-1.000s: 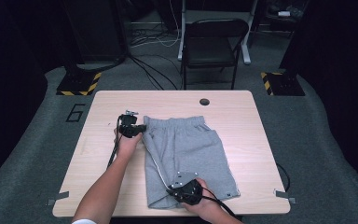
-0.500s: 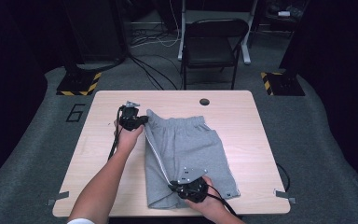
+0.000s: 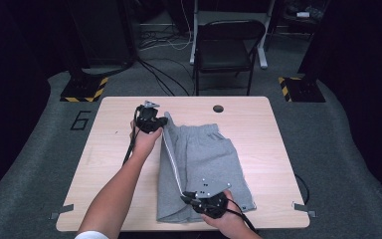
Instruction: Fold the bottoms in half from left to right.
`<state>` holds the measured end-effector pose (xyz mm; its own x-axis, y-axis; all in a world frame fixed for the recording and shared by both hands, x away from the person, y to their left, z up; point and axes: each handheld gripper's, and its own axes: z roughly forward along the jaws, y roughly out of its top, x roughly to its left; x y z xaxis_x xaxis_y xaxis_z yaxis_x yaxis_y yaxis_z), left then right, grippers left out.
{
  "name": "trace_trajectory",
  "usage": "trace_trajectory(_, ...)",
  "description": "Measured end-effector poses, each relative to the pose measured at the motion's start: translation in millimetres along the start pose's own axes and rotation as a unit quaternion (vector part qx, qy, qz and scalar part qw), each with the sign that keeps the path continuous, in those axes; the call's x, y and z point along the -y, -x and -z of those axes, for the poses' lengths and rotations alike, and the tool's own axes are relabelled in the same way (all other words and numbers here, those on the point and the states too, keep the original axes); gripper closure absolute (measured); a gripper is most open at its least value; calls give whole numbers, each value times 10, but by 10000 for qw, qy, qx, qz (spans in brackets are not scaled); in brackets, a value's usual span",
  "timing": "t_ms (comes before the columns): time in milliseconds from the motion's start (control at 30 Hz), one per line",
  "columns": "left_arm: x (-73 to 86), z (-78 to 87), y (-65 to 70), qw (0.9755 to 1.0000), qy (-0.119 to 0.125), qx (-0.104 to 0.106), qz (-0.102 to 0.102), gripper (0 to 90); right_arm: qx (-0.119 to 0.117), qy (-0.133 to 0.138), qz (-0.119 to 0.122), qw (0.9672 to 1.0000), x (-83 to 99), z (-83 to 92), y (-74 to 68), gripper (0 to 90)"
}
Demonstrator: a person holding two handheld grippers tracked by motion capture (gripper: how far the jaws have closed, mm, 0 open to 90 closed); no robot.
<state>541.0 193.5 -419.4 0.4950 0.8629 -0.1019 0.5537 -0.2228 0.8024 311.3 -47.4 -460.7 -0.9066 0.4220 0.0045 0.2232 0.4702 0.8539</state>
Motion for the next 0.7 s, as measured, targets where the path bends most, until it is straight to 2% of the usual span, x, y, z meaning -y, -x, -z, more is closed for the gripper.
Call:
trace_trajectory(233, -133, -124, 135, 9999, -22, 108, -92, 859, 261, 126, -150, 9995, 39, 188, 50, 815)
trace_trajectory(367, -219, -231, 297, 9995, 41, 253, -187, 859, 439, 214, -252, 9985, 73, 356, 87, 815)
trace_trajectory(500, -301, -337, 454, 9990, -5, 325, -311, 859, 674, 300, -436, 9963, 107, 521, 84, 817)
trace_trajectory(567, -325, -390, 512, 9989, 26, 386, -266, 859, 787, 311, -487, 9952, 138, 607, 79, 817)
trace_trajectory(700, -384, -508, 670, 9981, 13, 507, -343, 860, 979, 343, -575, 9929, 189, 763, 79, 819)
